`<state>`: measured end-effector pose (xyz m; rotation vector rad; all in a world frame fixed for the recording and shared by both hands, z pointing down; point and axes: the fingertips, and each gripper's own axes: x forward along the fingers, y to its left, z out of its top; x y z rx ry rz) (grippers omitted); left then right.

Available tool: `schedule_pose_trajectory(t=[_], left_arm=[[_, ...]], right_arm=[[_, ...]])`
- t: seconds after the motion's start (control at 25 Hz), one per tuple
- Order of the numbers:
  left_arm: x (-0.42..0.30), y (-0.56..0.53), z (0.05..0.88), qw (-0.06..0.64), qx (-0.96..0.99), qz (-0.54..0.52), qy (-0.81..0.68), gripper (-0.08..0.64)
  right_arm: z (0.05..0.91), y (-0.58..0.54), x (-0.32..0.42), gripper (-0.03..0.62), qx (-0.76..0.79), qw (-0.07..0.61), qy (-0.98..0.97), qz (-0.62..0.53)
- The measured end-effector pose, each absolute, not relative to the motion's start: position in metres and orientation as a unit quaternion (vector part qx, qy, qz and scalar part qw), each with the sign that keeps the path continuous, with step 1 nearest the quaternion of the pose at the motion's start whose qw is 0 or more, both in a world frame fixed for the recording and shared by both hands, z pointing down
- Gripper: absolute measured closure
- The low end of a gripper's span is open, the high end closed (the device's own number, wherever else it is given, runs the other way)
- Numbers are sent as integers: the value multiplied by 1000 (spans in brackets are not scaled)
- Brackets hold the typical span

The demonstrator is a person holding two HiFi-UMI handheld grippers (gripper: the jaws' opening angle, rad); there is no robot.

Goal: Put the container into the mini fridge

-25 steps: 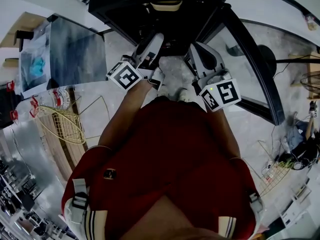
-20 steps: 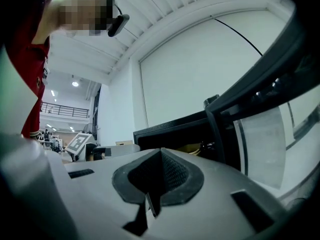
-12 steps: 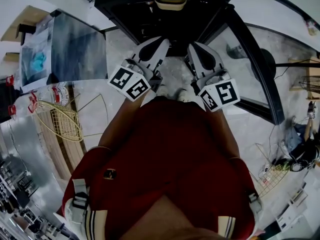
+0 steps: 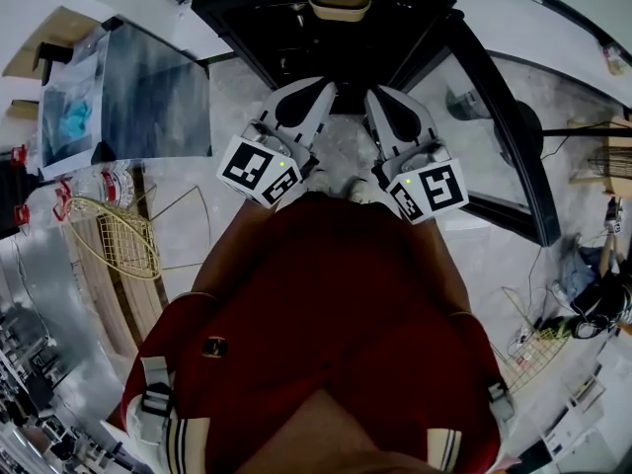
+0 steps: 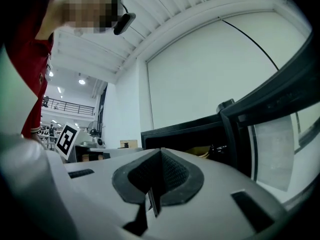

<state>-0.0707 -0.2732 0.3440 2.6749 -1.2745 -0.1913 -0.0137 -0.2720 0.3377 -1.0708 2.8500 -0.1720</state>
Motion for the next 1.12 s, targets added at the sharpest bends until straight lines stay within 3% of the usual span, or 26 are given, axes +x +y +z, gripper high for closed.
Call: schedule_pose_trajectory(t=[1.12], left_arm=[[-74,-277,338,92,898,-85,-422,554]], right_arm=[[335,-268,-18,594,-351,36,935,-43]])
